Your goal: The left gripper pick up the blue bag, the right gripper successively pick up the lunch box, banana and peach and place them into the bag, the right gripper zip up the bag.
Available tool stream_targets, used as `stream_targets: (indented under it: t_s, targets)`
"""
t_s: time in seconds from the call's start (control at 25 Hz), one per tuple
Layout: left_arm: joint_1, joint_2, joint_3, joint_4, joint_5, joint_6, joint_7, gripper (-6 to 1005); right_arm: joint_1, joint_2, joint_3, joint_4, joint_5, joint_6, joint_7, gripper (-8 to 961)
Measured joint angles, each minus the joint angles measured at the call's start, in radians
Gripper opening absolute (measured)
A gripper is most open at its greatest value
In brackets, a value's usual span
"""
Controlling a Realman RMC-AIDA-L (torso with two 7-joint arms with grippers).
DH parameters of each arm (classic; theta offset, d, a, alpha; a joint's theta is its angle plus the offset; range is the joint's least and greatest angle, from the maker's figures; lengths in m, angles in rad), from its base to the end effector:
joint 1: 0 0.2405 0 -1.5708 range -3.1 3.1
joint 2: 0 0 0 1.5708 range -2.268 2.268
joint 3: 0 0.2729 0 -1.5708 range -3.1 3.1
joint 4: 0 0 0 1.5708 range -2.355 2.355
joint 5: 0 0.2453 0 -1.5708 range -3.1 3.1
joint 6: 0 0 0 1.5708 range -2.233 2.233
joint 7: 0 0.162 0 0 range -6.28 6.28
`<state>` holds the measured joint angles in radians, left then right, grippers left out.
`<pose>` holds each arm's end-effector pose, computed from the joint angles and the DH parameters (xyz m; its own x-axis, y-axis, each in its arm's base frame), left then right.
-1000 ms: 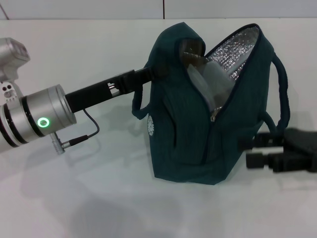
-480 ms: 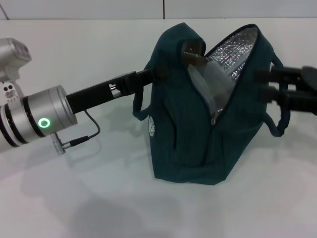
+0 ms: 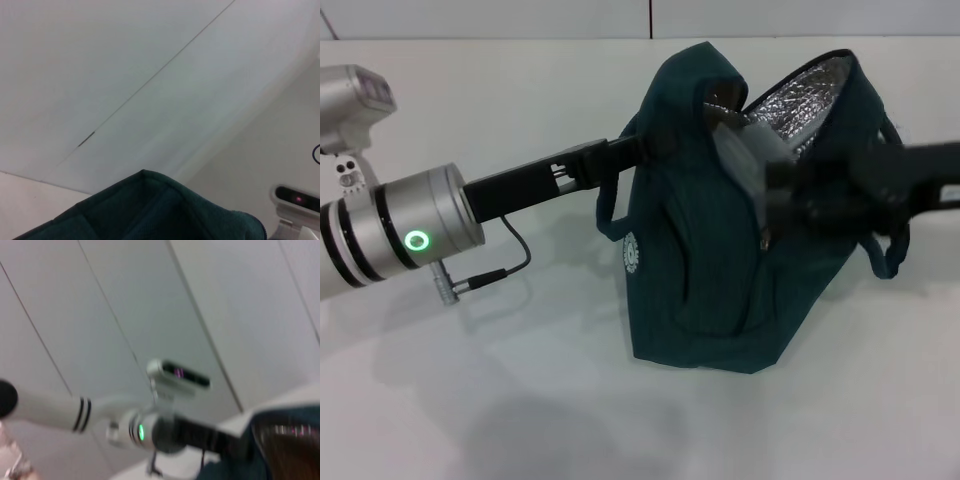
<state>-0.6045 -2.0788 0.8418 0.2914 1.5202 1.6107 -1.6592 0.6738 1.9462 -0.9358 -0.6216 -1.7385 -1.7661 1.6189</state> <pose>-0.2375 0.3642 -0.0632 0.2669 0.6646 0.6979 0.6413 -0.6631 0.3862 0.2077 0.3908 0.0105 0.7689 -0.3714 -0.5204 -0.3348 -0.9273 0.1671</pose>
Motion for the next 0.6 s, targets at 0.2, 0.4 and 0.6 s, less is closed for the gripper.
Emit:
stream_targets:
  t_s: [0.2, 0.4, 0.6]
  targets:
    - [-0.001, 0.002, 0.000, 0.001, 0.000, 0.000, 0.000, 41, 0.026, -0.001, -0.032, -0.002, -0.099, 0.013, 0.063, 658]
    - [-0.007, 0.002, 0.000, 0.002, 0.000, -0.005, -0.001, 41, 0.027, -0.009, -0.029, -0.011, -0.123, -0.011, 0.094, 658]
    - [-0.009, 0.001, 0.000, 0.002, 0.000, -0.006, 0.001, 42, 0.022, -0.009, -0.025, -0.013, -0.118, -0.056, 0.085, 658]
